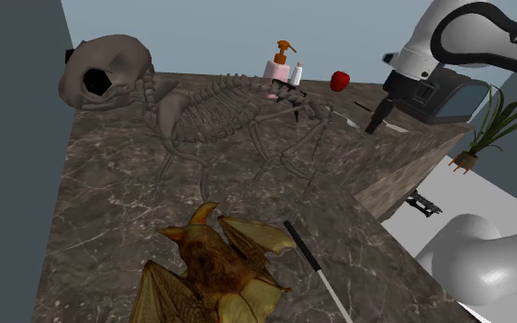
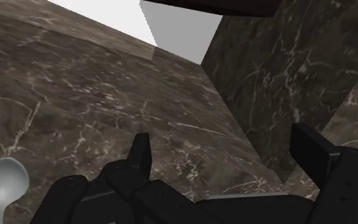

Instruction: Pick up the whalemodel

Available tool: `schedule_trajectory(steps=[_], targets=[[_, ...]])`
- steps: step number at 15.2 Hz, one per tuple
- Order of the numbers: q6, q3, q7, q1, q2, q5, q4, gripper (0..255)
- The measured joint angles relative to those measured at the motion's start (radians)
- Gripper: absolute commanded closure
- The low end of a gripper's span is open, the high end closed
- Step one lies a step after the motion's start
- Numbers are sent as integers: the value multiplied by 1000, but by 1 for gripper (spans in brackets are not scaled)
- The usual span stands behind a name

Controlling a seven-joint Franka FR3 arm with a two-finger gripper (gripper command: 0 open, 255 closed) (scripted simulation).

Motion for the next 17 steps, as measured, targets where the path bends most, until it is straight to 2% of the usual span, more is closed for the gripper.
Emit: schedule_trajectory(steps=[4, 9, 13, 17], targets=[[78, -112, -219, 49, 116, 3, 74, 0], [147, -229, -485, 123, 283, 69, 197, 0], [167, -318, -716, 177, 461, 177, 348, 0], [129, -381, -952, 188, 655, 324, 534, 0]])
